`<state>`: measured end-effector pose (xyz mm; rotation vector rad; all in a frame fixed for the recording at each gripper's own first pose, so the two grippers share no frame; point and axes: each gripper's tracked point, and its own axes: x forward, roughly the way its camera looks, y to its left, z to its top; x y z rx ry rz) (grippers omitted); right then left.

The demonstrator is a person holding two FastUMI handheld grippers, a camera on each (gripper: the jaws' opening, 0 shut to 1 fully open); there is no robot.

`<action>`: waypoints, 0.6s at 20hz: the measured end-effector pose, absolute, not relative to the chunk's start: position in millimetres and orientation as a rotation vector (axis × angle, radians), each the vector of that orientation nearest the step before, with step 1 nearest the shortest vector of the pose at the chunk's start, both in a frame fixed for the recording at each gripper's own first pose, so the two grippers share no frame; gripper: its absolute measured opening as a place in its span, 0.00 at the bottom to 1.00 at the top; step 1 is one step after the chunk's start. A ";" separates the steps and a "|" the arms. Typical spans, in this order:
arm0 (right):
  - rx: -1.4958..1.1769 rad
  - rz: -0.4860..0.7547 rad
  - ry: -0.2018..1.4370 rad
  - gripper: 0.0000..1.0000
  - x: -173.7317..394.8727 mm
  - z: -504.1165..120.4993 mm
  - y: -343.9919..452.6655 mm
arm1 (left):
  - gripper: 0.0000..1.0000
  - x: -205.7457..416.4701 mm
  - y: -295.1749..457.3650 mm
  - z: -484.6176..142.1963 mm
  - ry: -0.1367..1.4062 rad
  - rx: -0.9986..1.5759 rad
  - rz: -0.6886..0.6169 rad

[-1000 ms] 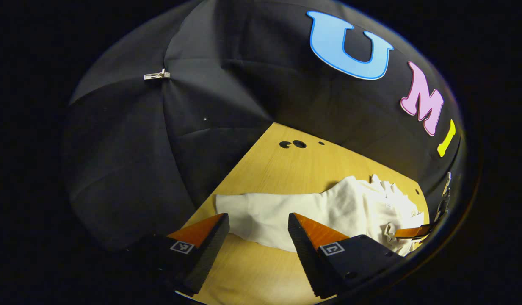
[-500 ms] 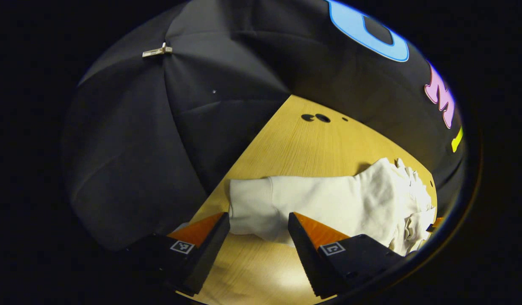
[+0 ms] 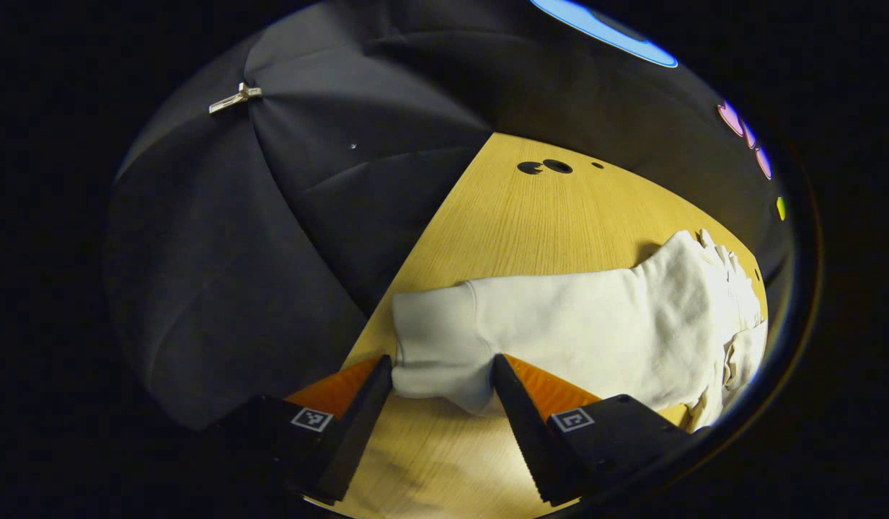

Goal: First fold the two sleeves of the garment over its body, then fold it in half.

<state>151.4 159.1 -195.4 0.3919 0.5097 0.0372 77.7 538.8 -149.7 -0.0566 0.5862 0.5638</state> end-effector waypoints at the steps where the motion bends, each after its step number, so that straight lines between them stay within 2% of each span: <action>1: 0.394 0.037 0.506 0.98 149.3 -194.8 157.0 | 0.78 76.0 537.6 -153.6 0.594 -0.049 0.544; 4: 0.391 0.037 0.504 0.98 141.9 -192.7 150.0 | 0.28 80.7 540.5 -148.4 0.541 -0.075 0.540; 7: 0.388 0.032 0.506 0.98 133.1 -193.9 142.1 | 0.14 78.5 538.8 -149.2 0.539 -0.078 0.562; 10: 0.402 0.022 0.504 0.98 125.7 -192.9 132.3 | 0.05 76.7 529.3 -146.5 0.547 -0.053 0.570; 12: 0.404 0.015 0.501 0.98 121.5 -192.1 124.2 | 0.05 79.0 517.0 -140.0 0.524 -0.041 0.559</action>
